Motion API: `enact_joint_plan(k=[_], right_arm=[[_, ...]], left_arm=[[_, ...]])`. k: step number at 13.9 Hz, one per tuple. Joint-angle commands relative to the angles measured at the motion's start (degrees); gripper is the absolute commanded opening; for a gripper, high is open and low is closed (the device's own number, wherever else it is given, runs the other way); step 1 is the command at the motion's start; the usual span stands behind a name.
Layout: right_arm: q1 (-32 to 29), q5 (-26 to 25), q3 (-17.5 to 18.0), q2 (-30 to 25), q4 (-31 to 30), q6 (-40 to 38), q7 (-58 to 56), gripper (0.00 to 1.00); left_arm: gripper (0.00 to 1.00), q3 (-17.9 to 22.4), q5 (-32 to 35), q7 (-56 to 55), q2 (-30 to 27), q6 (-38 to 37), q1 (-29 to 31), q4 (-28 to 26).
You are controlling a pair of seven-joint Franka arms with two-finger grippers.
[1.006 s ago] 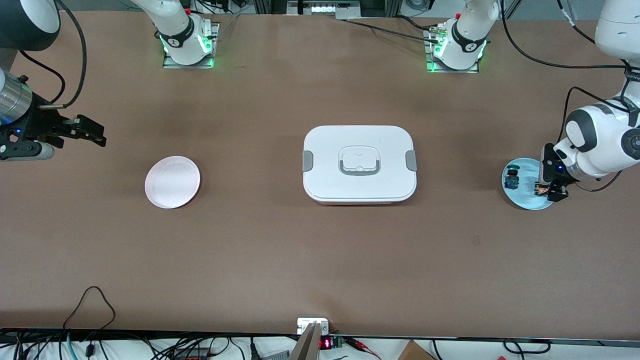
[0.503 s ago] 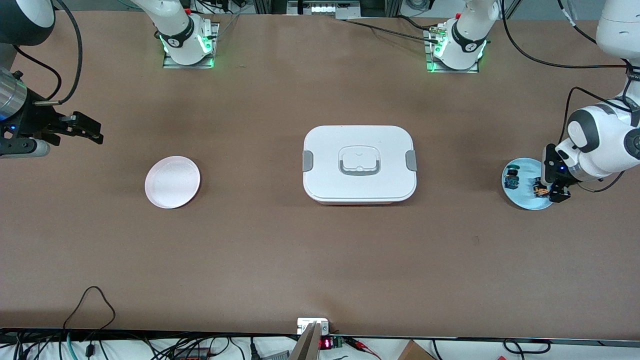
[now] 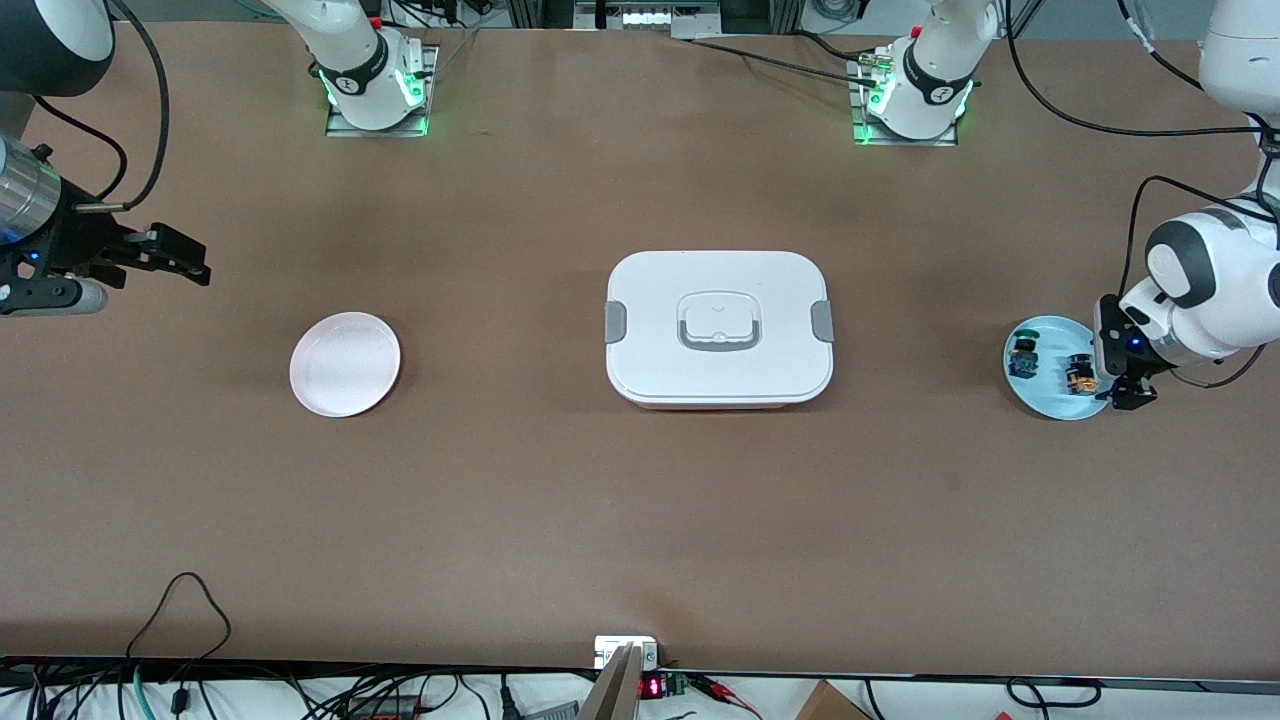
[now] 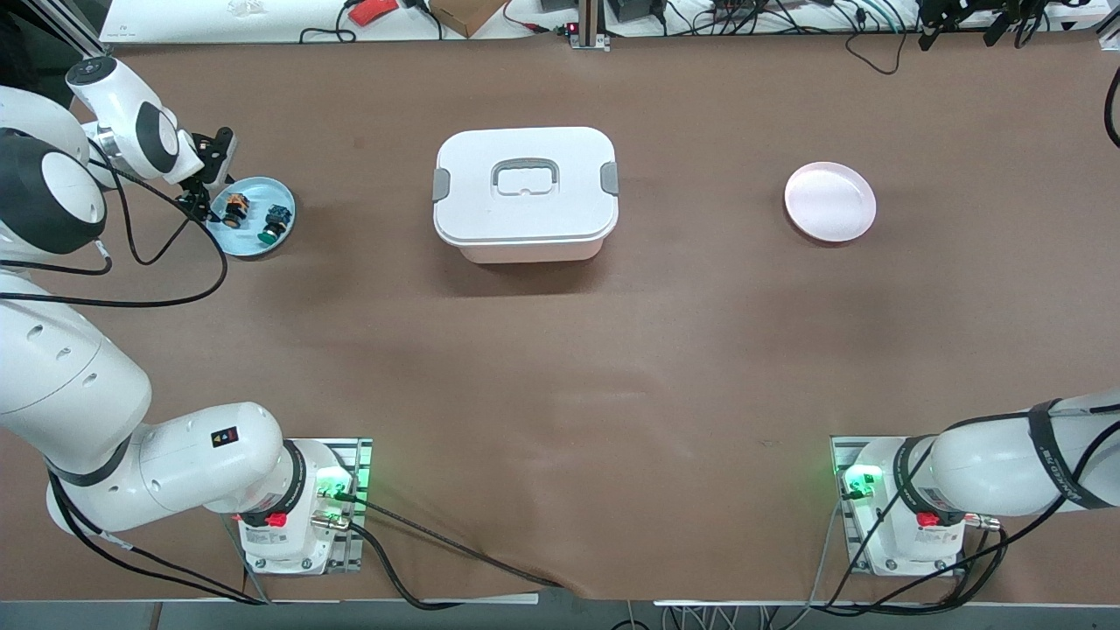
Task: Transfer orange switch to right arm and place
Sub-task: 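Lower the left gripper and close it on the orange switch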
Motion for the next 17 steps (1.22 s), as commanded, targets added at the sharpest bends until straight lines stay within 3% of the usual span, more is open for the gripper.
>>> enact_joint_plan(k=[1,17], right_arm=[[-0.08,-0.89,0.21,-3.76,-4.90,2.84,0.52,1.00],[-0.25,-0.72,0.21,-3.50,-4.12,1.17,1.04,1.00]], left_arm=[[1.00,-0.62,-1.13,-1.39,0.69,-1.19,0.64,0.56],[1.00,-0.63,-2.71,-1.74,2.98,-0.40,0.55,0.73]])
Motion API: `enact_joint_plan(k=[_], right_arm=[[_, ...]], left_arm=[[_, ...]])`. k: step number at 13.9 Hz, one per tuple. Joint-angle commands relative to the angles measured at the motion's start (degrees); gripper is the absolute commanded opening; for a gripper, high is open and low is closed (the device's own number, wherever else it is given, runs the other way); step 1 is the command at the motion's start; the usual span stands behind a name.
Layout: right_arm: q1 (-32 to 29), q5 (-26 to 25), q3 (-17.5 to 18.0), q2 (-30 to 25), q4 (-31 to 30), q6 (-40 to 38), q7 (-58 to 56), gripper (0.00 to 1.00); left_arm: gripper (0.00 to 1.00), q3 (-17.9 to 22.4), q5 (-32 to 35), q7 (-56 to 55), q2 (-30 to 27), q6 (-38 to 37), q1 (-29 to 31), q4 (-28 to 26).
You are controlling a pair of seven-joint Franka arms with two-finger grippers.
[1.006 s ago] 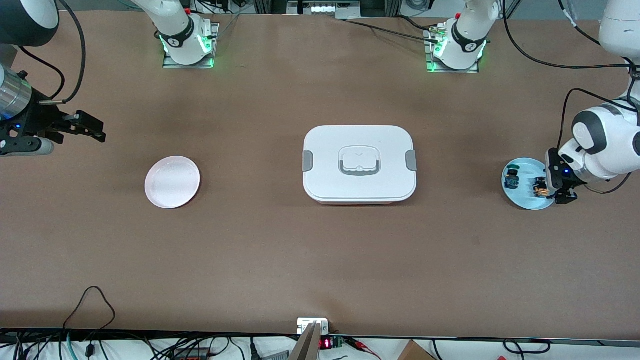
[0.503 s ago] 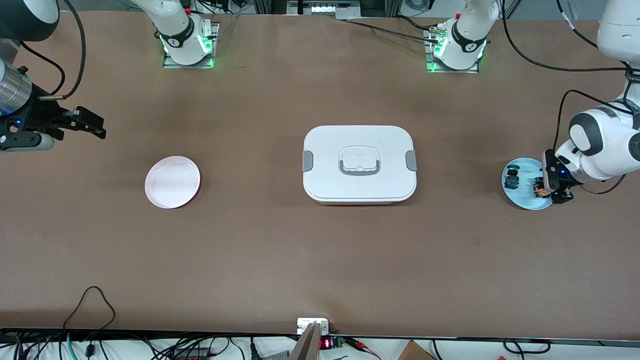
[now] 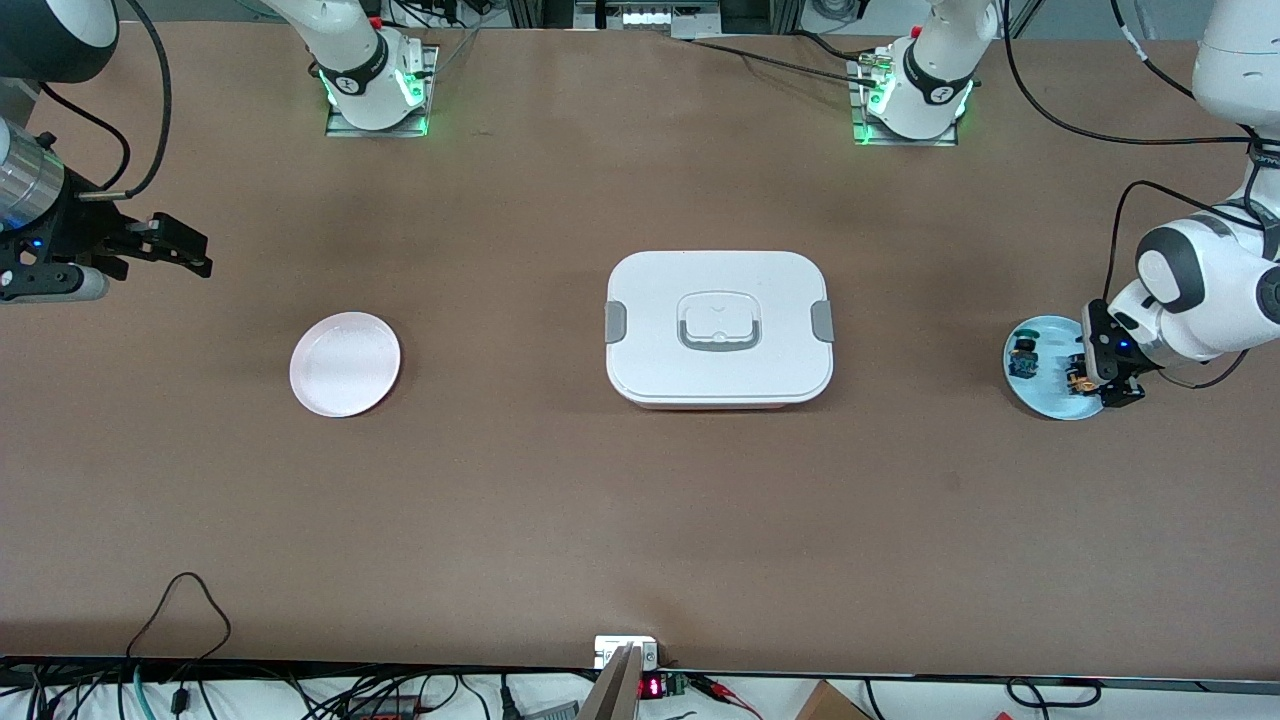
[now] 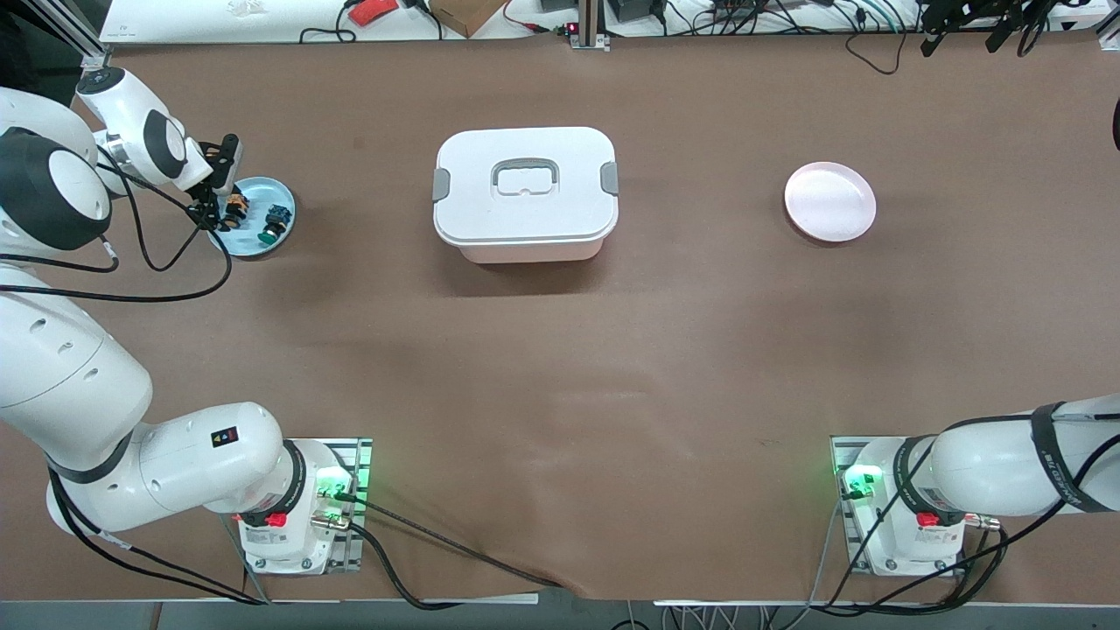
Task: Transfer orange switch to right arm and place
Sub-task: 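Lower the left gripper and close it on the orange switch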
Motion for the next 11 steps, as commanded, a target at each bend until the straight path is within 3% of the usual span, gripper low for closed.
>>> enact_joint_plan(k=[1,4,5,11], right_arm=[[-0.23,-0.71,0.25,-1.09,-0.96,-0.18,1.04,1.00],[-0.23,-0.71,0.25,-1.09,-0.96,-0.27,1.21,1.00],[-0.23,-0.62,0.25,-1.09,-0.96,-0.27,1.21,1.00],[-0.23,-0.53,0.25,-1.00,-0.96,-0.18,1.21,1.00]], left_arm=[[1.00,-0.50,-0.97,0.13,0.98,0.05,0.54,0.76],[1.00,-0.59,-0.97,0.13,1.07,0.05,0.54,0.76],[0.96,-0.59,-0.97,0.13,1.07,0.05,0.54,0.76],[0.13,-0.59,-0.80,0.92,1.68,-0.21,0.10,2.07]])
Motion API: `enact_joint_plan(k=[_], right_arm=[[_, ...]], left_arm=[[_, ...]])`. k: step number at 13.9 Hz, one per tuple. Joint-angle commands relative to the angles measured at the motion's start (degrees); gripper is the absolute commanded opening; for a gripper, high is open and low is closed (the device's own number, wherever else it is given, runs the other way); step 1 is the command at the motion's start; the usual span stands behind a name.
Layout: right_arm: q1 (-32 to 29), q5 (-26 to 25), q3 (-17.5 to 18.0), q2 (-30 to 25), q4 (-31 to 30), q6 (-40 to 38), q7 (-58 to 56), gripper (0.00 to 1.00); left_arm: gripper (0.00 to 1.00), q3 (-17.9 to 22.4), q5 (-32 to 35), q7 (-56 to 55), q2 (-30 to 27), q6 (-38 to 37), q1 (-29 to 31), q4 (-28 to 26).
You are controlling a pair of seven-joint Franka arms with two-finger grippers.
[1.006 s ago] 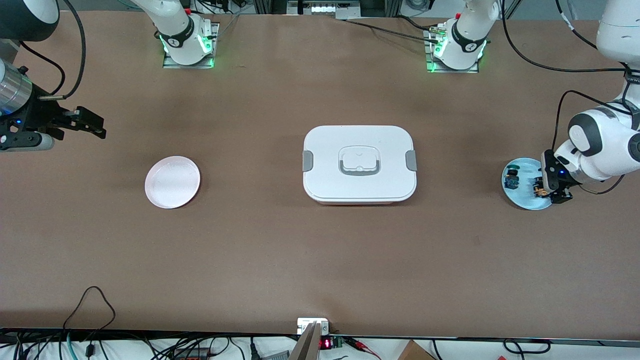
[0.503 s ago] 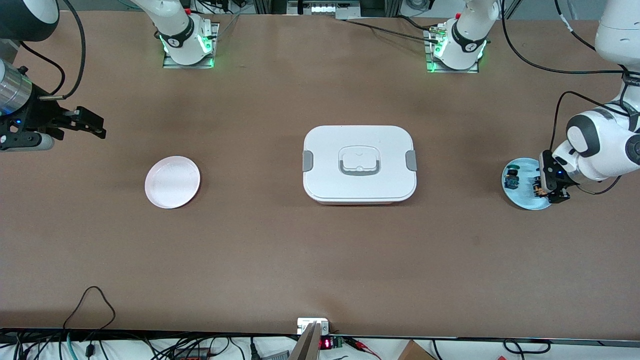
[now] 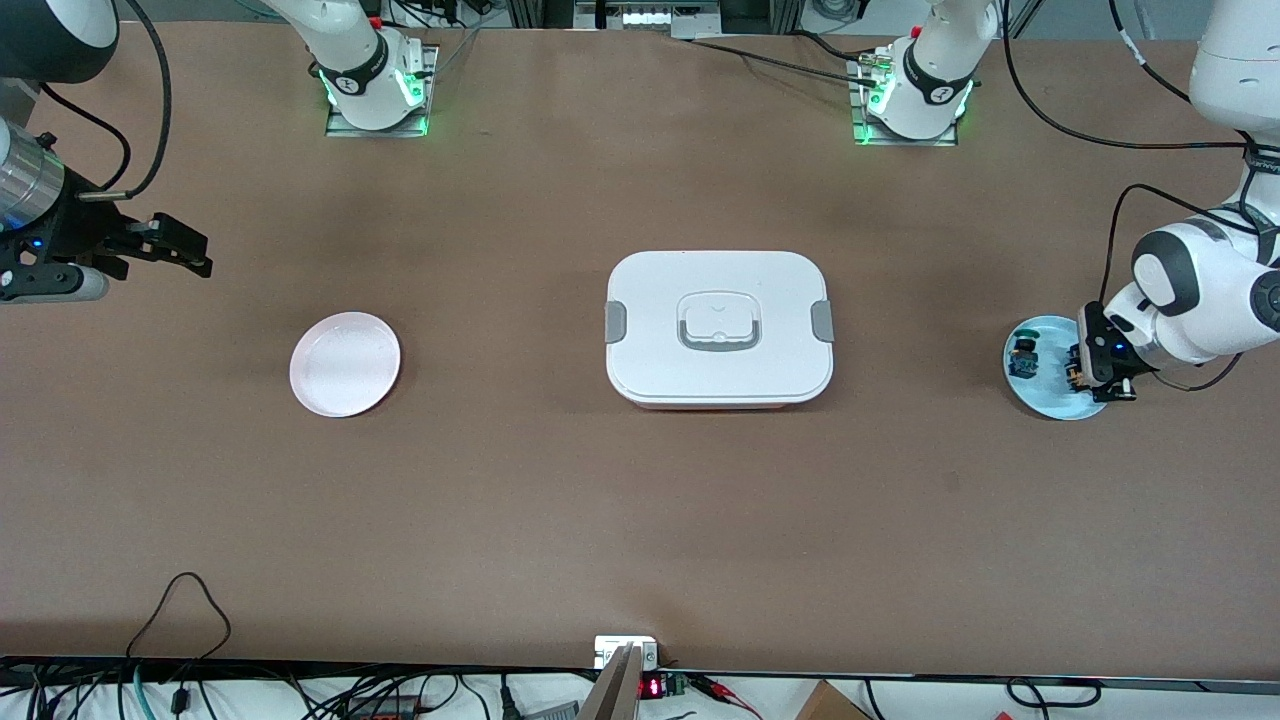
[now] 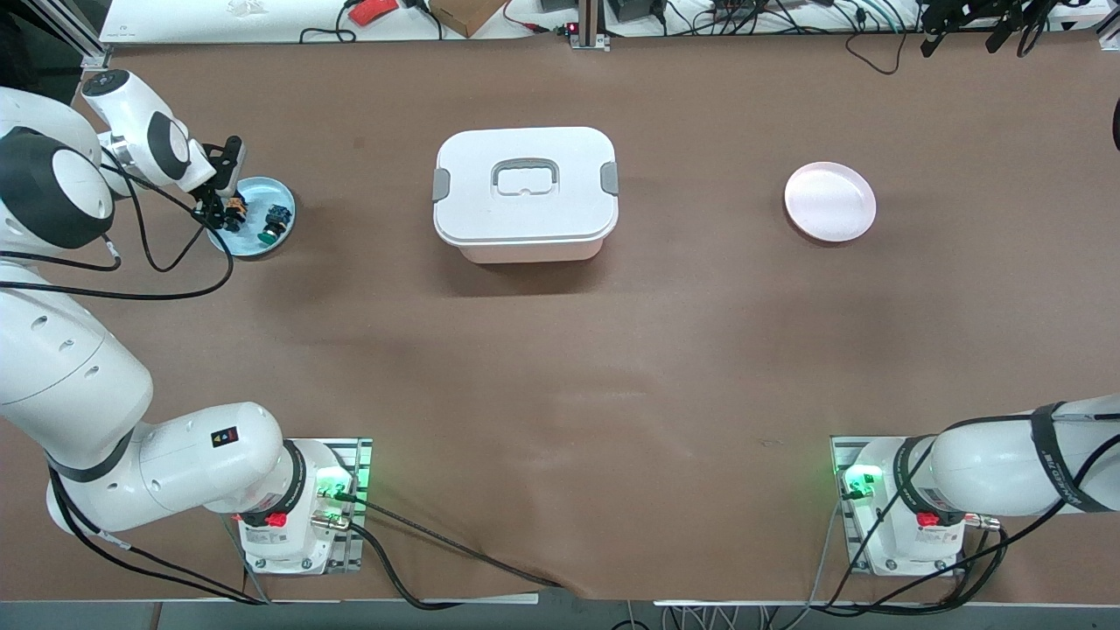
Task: Transfer orange switch to right arm and place
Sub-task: 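Lower the left gripper and close it on the orange switch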
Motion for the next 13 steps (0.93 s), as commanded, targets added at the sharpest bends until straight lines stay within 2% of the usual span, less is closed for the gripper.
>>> enact_joint_plan(k=[1,3,5,10,13], right_arm=[[-0.23,-0.53,0.25,-1.00,-0.92,-0.16,0.96,1.00],[-0.23,-0.53,0.25,-1.00,-0.92,-0.07,0.96,1.00],[-0.23,-0.53,0.25,-1.00,-0.92,0.02,0.96,1.00],[-0.23,-0.53,0.25,-0.91,-0.92,-0.07,0.96,1.00],[-0.32,-0.53,0.25,-0.91,-0.92,-0.07,0.96,1.00]], left_arm=[[0.04,-0.33,-0.79,0.88,0.84,-0.71,0.31,1.71],[0.00,-0.42,-0.88,1.23,0.40,-1.41,0.58,1.71],[0.00,-0.50,-0.97,1.23,-0.12,-5.61,0.66,3.28],[0.00,-1.20,-3.69,1.76,-1.44,-28.35,0.32,14.51],[0.00,-2.52,-9.90,1.76,-1.53,-41.19,0.23,19.02]])
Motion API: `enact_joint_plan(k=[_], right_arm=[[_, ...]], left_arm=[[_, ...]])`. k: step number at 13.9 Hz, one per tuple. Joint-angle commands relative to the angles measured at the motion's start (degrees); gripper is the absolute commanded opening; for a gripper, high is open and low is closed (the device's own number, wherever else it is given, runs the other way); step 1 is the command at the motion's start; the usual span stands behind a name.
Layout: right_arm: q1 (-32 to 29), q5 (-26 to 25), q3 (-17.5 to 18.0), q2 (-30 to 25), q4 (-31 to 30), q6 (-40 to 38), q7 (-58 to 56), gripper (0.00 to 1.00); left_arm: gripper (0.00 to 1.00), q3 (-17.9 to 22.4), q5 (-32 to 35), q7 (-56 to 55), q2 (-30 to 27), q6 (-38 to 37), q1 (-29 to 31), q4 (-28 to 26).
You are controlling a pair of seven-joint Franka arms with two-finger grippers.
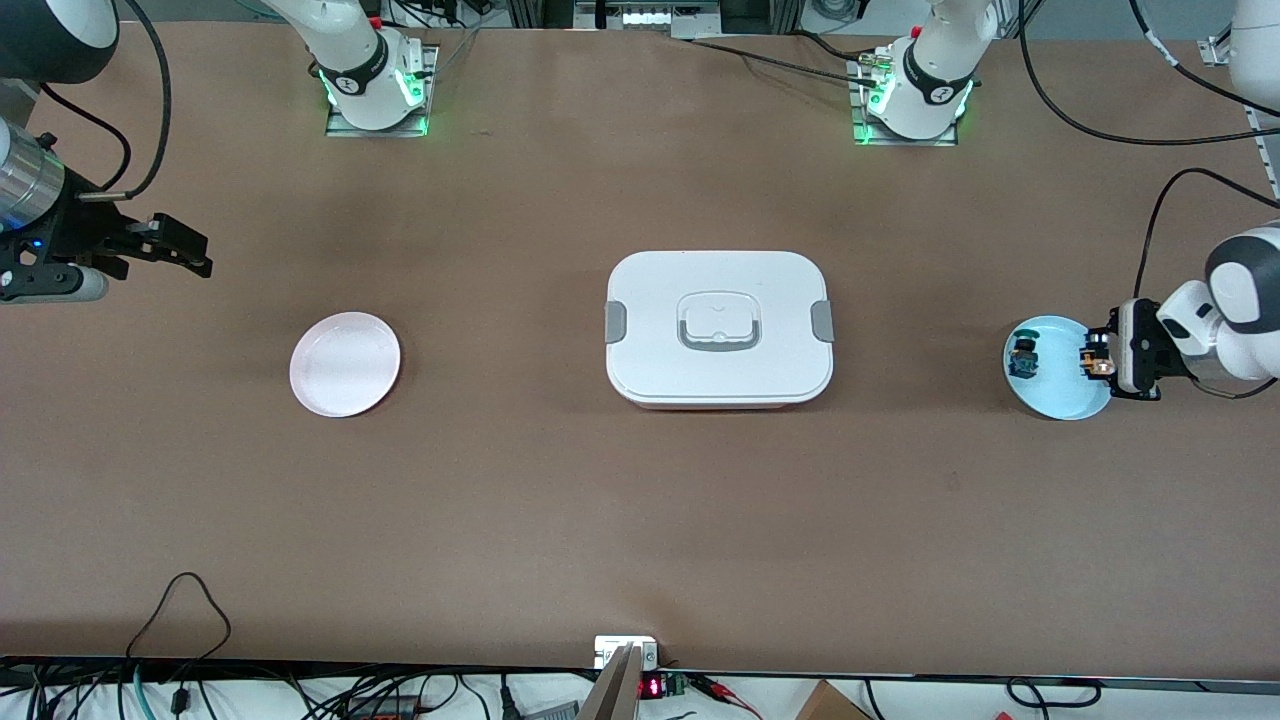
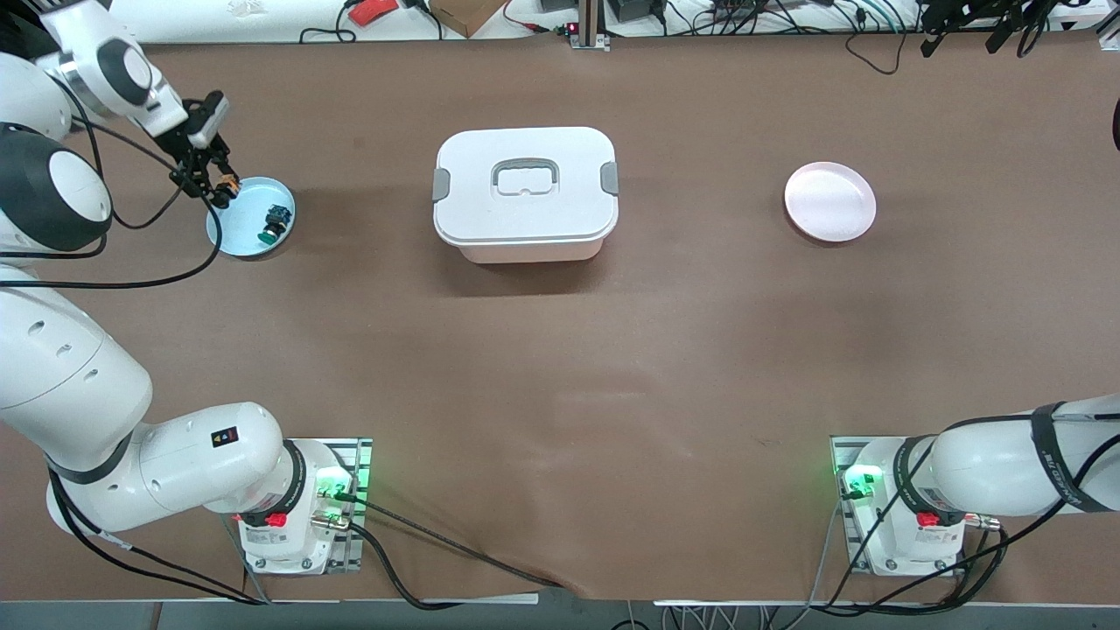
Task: Transfer orange switch to right arm and place
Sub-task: 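Lift the orange switch with the left gripper while the right gripper approaches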
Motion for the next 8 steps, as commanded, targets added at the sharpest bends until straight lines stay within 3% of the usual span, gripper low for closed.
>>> enact_joint_plan(k=[1,5,8], right_arm=[[-0.21,-0.53,0.26,-0.91,-0.88,0.02,0.77,1.00],[-0.12,-0.01,0.26,-0.83,-0.88,-0.07,0.77,1.00],[0.58,0.17,0.78,-0.91,-0.88,-0.68,0.60,1.00]], left_arm=[[0.00,-0.89,-7.47,1.66,0.08,-10.61,0.25,2.83],[0.00,-2.12,-21.97,8.94,0.08,-22.05,0.52,2.74],[0.00,-5.98,-30.15,12.12,0.08,-24.79,0.69,2.31]])
